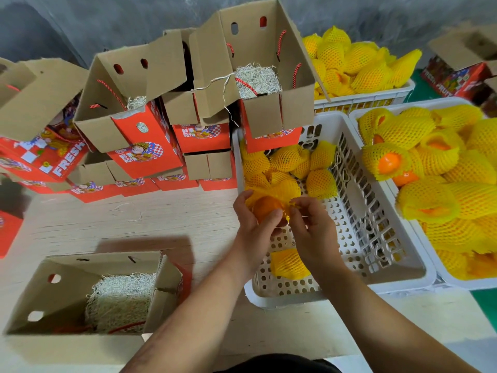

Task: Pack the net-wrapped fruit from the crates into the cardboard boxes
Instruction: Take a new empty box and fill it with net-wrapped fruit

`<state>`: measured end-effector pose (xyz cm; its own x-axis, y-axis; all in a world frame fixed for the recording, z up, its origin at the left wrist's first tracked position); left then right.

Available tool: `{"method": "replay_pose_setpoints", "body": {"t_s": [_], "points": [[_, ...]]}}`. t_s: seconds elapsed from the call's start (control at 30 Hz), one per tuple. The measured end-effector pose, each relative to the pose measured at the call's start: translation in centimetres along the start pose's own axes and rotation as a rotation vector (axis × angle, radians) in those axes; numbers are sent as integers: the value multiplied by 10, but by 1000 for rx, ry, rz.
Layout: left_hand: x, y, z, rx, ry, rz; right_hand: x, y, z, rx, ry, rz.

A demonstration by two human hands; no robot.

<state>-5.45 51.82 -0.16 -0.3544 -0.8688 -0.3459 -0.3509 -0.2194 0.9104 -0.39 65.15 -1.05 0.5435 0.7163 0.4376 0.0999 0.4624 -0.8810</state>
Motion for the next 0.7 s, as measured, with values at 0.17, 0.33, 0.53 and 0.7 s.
{"method": "replay_pose_setpoints", "body": {"t_s": [0.17,0.33,0.53,0.7], "points": [[1,-2,4,0,10,-48,1,-11,-4,229,64,-92],[-1,-2,-4,-110,34,69,7,-9,-4,197,157,-100],[-4,0,-5,-166,154,-10,-3,-16,-13,349,46,-124],[-2,1,-3,-41,59,84,0,-6,-3,123,50,-41]]}}
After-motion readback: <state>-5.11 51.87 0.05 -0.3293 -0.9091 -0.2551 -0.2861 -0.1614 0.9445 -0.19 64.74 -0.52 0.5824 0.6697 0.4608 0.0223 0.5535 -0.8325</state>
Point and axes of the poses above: each hand's wrist, its own z-axis towards the middle knuckle, its own x-axis out of the back of the hand, y = z × x, the point moved 4 cm from there along z, towards the middle knuckle, and after that the axes turned 11 degrees about -z, right-handed, at the moved point
